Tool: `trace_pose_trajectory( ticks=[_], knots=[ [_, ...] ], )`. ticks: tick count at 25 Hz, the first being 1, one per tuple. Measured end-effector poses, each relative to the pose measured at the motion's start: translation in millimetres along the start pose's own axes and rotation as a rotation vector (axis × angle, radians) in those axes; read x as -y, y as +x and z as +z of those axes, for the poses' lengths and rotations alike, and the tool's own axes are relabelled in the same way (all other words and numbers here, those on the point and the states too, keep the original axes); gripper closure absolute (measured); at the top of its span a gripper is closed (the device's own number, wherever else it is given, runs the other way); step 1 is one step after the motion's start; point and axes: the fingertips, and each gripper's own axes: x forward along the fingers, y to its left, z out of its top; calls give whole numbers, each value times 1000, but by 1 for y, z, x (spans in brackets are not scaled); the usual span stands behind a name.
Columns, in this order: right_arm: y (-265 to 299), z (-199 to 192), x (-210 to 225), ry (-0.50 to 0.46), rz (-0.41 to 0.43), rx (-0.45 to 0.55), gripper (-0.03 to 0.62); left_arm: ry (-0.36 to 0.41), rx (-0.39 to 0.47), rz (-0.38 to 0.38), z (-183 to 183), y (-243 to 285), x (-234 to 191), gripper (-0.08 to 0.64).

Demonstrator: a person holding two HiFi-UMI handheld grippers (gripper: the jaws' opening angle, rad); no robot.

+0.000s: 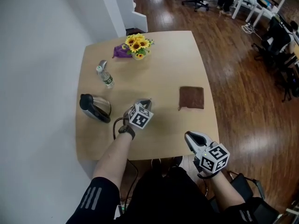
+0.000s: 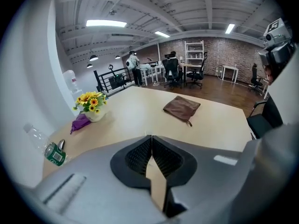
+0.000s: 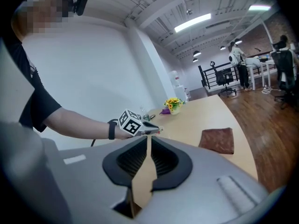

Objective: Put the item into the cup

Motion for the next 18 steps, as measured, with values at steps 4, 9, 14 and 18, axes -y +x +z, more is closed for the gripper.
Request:
trace_pose_trajectory(
  ticks=[4, 9, 14, 18],
  knots=[
    [1, -4, 6, 8, -4, -8, 557, 0, -60, -29, -8, 20, 3, 560],
    [3, -7, 8, 8, -1, -19, 557, 13, -127, -86, -21, 38, 11, 521],
    [-1, -3, 10, -15, -11, -22, 557, 38, -158, -139, -24, 42, 21, 464],
    [0, -5, 13, -5, -21, -20, 558, 43, -171, -158, -22, 45, 20, 422]
  ],
)
